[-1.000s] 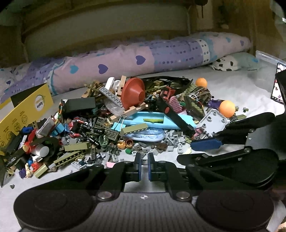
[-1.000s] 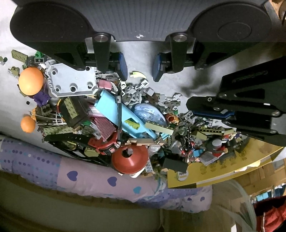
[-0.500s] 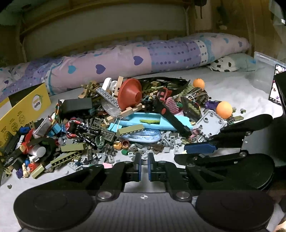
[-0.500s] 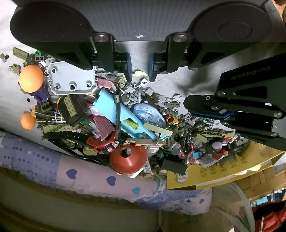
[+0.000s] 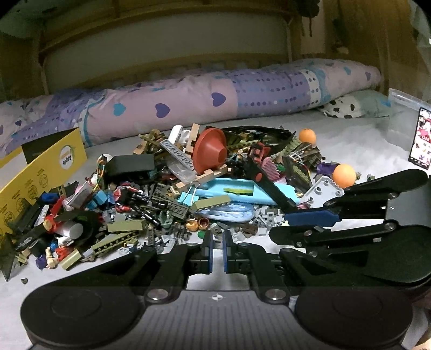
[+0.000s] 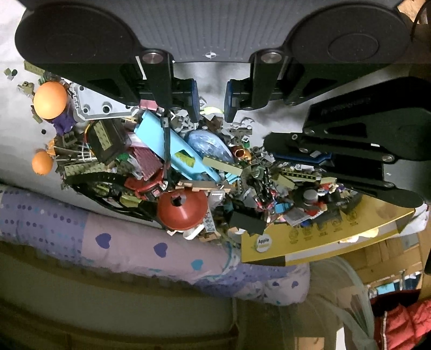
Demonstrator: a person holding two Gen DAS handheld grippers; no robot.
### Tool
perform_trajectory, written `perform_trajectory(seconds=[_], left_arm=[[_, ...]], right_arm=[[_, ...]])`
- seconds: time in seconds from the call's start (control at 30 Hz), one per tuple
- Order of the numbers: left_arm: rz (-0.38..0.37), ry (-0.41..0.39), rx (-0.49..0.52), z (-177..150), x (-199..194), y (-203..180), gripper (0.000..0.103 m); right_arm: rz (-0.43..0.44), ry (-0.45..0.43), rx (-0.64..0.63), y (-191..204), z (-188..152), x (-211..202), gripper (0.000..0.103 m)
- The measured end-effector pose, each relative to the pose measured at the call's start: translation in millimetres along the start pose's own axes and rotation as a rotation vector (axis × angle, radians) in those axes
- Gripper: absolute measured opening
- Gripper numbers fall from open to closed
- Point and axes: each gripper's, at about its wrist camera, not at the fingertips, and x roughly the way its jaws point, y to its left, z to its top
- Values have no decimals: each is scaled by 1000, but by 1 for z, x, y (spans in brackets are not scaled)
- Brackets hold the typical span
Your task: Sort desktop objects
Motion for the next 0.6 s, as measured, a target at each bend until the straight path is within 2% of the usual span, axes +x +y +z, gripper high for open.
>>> perform_trajectory(seconds=[0.23, 0.6], left_arm=[[4, -12, -5, -1, -9, 5, 7], [2, -40, -29, 2, -21, 15, 7]], right_arm=[[4, -12, -3, 4, 1, -5, 20], [66, -46, 40, 10, 15, -14, 20]])
